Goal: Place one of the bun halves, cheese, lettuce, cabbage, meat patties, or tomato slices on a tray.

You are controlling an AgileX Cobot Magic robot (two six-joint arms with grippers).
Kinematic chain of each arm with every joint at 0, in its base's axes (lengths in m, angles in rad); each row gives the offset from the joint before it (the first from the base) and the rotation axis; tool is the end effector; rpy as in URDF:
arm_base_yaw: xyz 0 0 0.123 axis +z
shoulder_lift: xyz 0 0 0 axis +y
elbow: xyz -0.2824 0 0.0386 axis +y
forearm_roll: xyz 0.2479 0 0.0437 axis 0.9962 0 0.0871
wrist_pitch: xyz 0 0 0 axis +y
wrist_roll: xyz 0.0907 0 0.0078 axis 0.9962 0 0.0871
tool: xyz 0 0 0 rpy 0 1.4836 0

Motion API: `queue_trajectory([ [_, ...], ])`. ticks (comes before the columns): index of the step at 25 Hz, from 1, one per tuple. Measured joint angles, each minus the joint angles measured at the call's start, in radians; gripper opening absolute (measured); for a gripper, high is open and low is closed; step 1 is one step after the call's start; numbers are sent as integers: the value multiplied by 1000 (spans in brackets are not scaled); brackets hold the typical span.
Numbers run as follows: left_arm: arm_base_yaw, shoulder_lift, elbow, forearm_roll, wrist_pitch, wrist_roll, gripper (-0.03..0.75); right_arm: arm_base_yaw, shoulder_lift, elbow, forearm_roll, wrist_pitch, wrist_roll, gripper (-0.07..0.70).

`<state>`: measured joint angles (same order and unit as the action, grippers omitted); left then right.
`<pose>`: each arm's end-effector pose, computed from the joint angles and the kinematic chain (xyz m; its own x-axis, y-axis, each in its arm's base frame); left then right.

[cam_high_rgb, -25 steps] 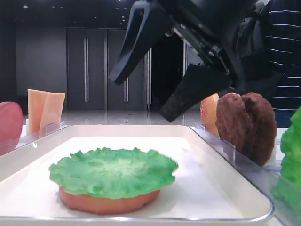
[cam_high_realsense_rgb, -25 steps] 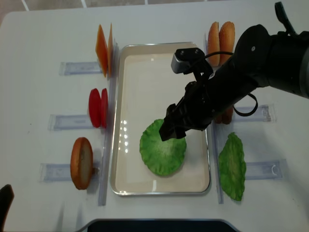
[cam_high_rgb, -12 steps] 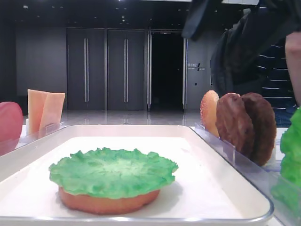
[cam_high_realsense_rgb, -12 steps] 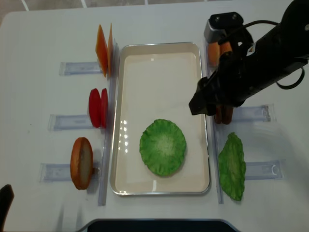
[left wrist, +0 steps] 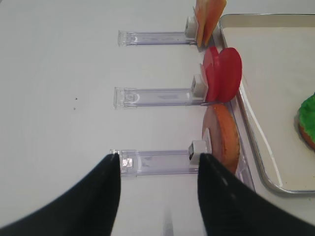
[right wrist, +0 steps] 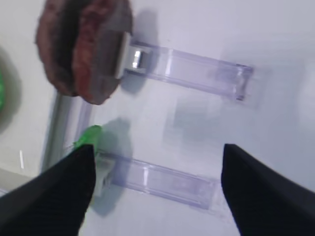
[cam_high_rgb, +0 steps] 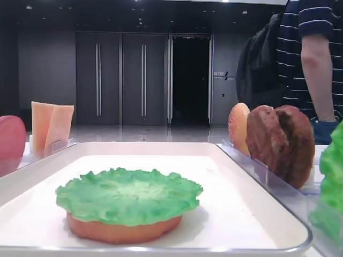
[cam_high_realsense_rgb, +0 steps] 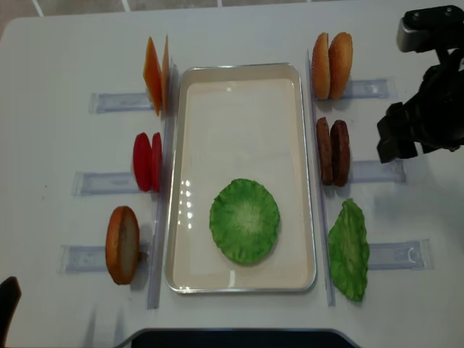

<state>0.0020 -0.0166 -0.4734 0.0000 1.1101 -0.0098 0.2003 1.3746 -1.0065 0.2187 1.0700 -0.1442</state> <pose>-0.0065 0.0000 0.2658 -0.5080 -0.0108 -0.8613 -0.0070 0.9999 -0.0084 0.2416 0.0668 0.2720 -0.9445 -0.2297 -0.2349 -0.2738 0.9454 0.1765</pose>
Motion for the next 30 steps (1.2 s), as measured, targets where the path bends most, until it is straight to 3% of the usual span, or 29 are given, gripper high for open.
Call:
queue_trajectory([
  [7, 0, 0, 0, 0, 0, 0, 391, -138, -56, 0, -141, 63, 102, 535],
  [13, 0, 0, 0, 0, 0, 0, 391, -153, -132, 19, -186, 74, 144, 535],
  [19, 0, 0, 0, 0, 0, 0, 391, -153, -251, 123, -196, 97, 151, 535],
  [30, 0, 0, 0, 0, 0, 0, 391, -153, -664, 369, -197, 30, 152, 535],
])
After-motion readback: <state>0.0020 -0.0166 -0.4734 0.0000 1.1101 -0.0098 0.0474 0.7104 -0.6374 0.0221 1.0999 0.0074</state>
